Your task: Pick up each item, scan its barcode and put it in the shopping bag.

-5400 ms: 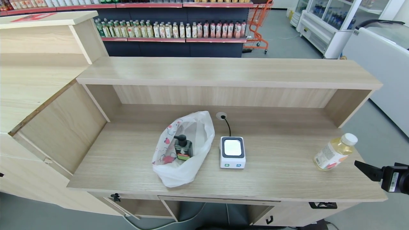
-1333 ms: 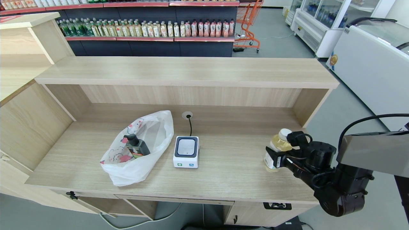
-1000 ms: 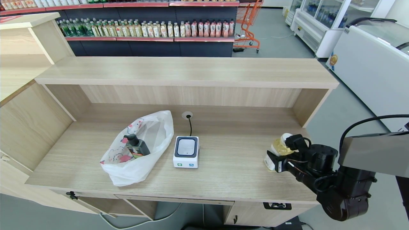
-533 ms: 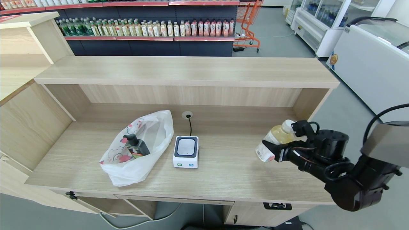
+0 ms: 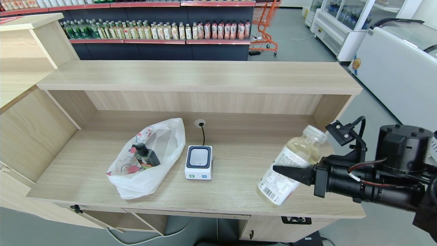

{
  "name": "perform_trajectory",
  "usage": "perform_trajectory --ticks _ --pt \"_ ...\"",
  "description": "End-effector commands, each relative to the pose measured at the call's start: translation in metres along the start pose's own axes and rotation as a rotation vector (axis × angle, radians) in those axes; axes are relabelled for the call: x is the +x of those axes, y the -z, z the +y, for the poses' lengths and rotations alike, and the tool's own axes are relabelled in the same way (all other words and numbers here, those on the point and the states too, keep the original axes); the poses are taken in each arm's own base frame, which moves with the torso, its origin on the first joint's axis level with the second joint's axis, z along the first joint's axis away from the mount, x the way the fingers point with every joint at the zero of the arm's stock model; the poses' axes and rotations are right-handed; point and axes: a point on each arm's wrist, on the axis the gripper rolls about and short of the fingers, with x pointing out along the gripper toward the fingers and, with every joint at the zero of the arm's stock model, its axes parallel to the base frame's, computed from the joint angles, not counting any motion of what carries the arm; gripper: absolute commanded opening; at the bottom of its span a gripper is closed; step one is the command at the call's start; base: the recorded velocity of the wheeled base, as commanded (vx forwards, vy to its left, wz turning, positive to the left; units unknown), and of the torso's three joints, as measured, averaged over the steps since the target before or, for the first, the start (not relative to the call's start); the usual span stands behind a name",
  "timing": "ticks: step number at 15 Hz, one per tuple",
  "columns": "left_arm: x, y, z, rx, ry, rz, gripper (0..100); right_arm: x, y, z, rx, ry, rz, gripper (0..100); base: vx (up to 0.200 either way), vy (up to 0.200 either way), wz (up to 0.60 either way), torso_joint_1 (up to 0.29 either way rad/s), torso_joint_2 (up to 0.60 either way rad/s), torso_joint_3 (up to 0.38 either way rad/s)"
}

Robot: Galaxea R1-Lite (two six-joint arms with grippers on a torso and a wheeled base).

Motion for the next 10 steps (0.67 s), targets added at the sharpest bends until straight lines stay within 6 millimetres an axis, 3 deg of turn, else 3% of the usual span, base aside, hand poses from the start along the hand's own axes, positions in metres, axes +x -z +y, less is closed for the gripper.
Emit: perform_trajectory --ticks 1,10 --pt "0.000 0.000 0.000 0.001 0.000 0.000 100 -0.008 -0.002 0.024 -0.033 -0.073 -0.017 0 0.000 0.000 0.00 0.000 0.00 0.000" --pt "0.000 0.000 0.000 0.001 0.000 0.000 100 -0.006 0.015 0.027 0.023 -0.283 0.130 0 0.000 0.000 0.00 0.000 0.00 0.000"
